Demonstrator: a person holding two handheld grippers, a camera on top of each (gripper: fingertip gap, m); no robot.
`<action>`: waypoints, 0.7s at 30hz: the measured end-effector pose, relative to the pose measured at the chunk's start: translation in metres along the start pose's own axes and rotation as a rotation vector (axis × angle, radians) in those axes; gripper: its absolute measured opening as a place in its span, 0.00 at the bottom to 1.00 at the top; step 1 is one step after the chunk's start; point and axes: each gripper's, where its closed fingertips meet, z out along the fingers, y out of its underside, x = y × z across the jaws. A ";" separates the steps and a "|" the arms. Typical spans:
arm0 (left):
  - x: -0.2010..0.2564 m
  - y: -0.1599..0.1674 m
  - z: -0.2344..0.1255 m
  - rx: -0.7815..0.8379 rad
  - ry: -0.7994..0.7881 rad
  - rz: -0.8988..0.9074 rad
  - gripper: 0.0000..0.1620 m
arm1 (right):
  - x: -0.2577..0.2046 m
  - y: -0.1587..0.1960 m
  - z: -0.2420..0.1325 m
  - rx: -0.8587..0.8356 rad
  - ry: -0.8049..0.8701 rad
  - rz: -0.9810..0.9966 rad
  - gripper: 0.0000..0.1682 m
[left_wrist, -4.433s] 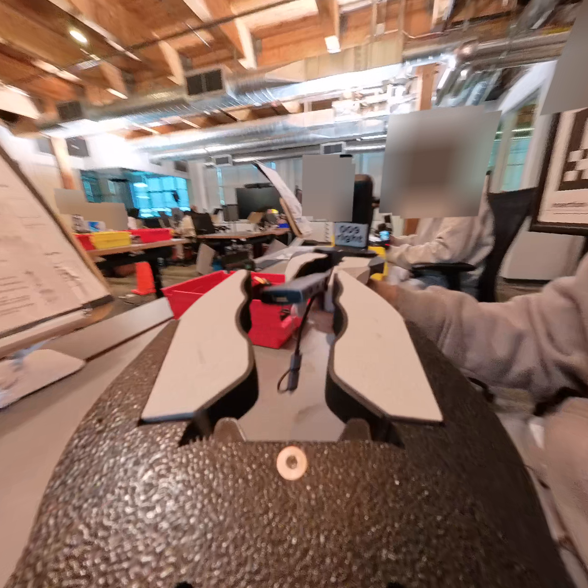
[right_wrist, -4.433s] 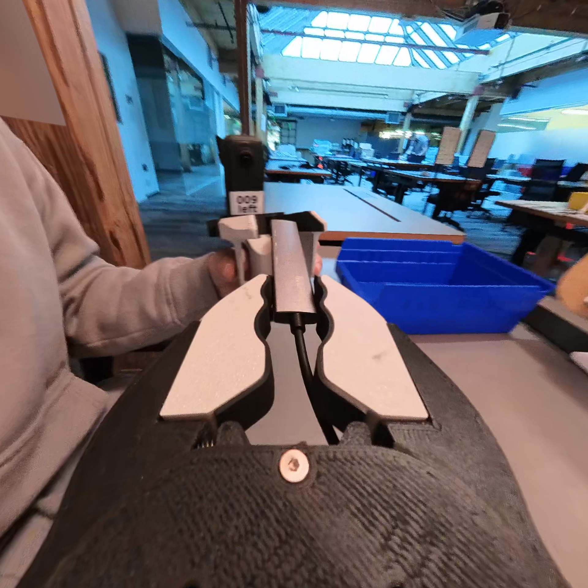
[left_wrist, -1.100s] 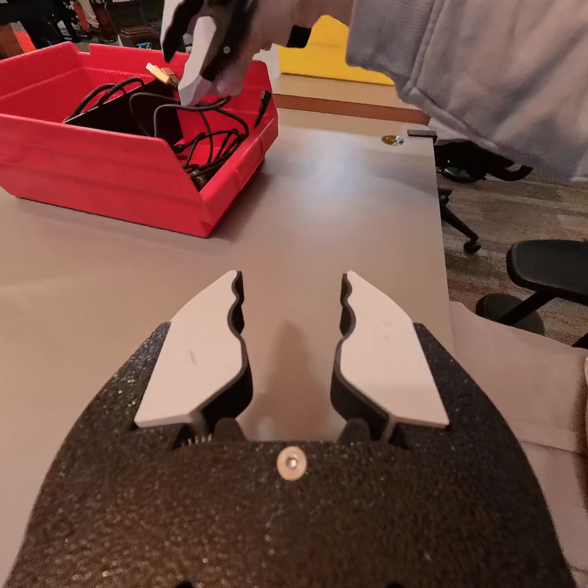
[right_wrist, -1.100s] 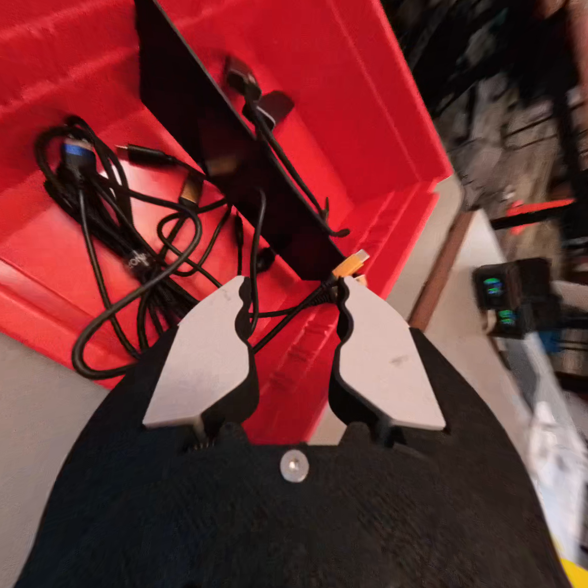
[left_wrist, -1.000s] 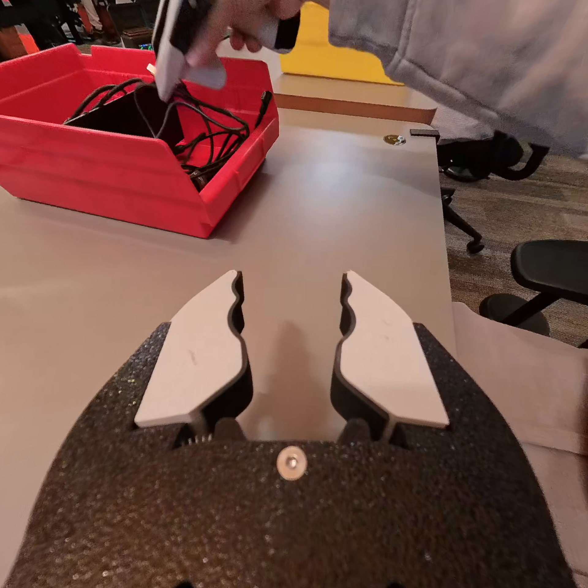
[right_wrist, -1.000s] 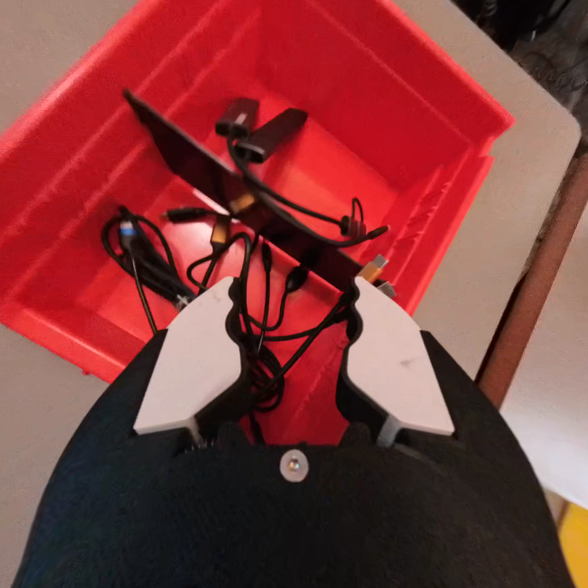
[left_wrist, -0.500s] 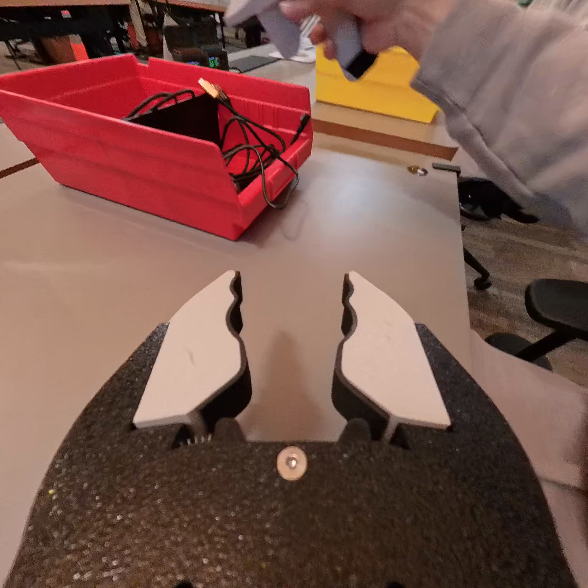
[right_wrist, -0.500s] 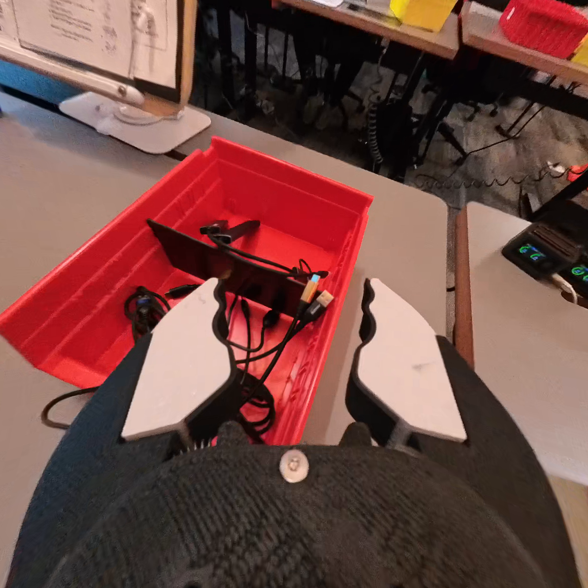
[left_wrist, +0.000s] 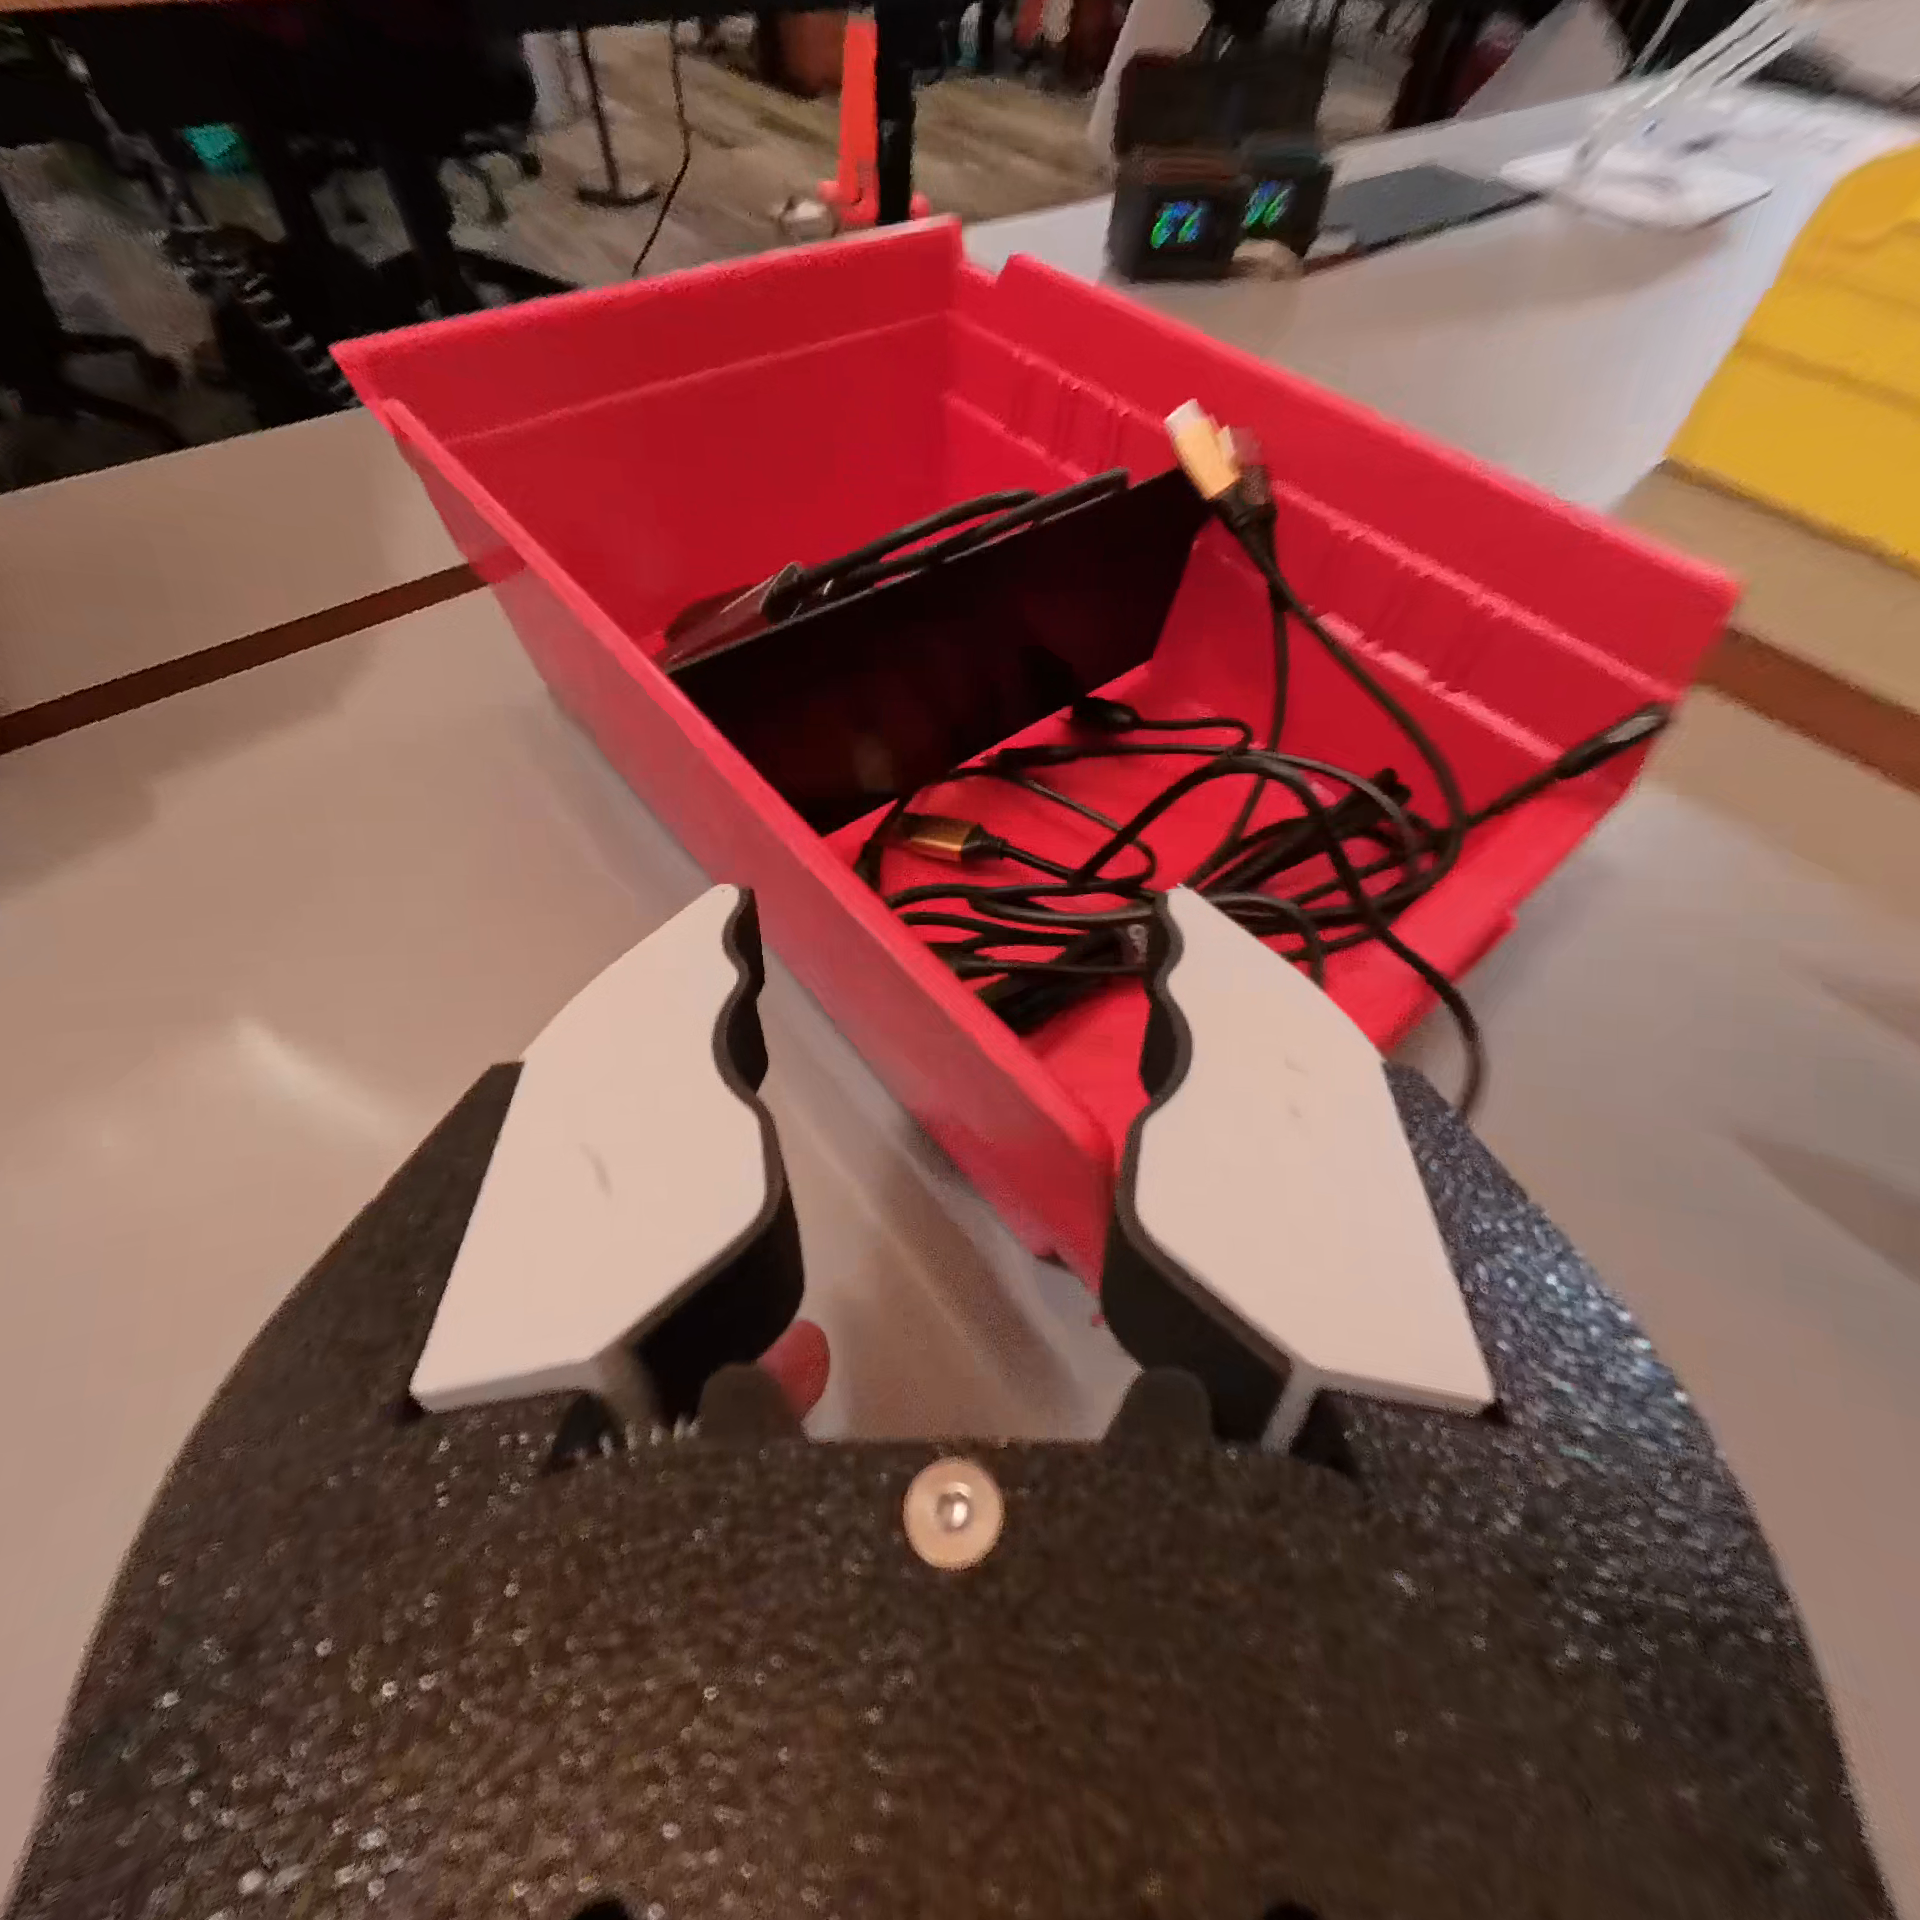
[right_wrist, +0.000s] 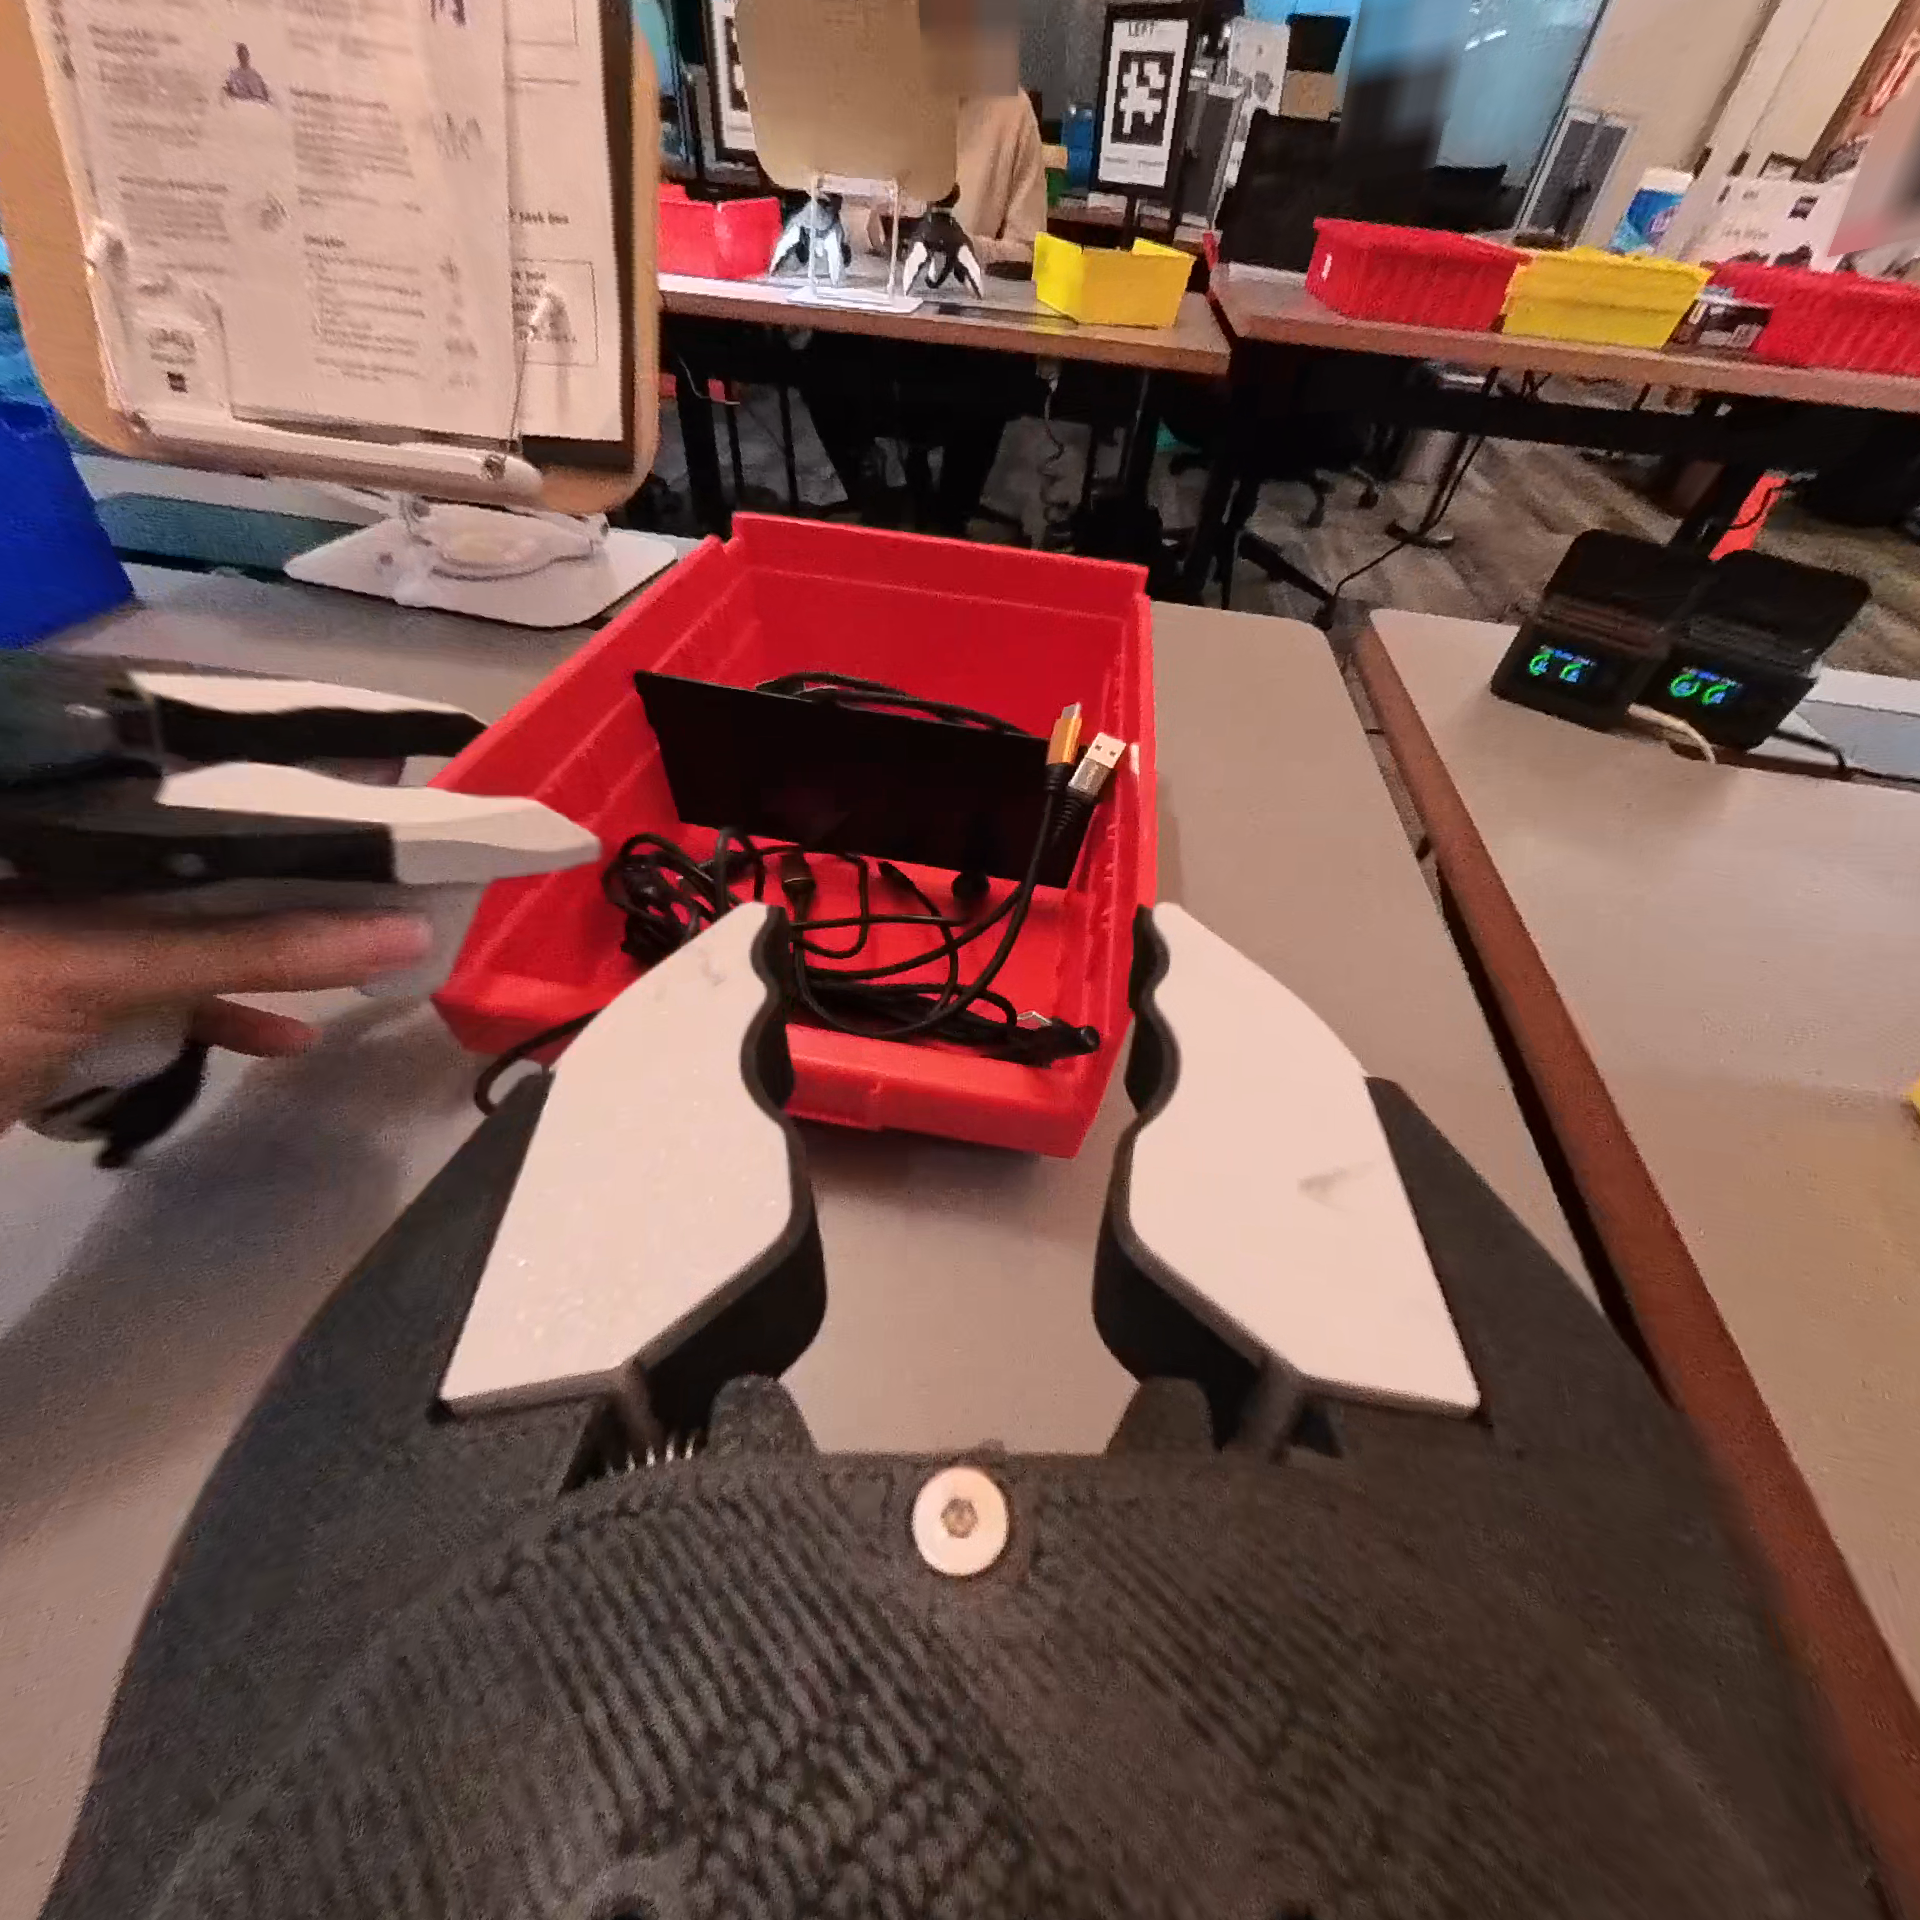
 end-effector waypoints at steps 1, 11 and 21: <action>-0.002 0.002 0.008 -0.023 -0.031 0.017 0.43 | -0.001 0.001 0.001 -0.002 -0.014 0.022 0.37; -0.010 0.005 0.014 -0.092 -0.082 0.123 0.41 | 0.037 0.037 0.025 -0.081 0.156 -0.018 0.40; -0.119 0.004 -0.143 0.100 -0.283 0.073 0.45 | 0.027 0.053 0.097 -0.043 -0.114 0.212 0.17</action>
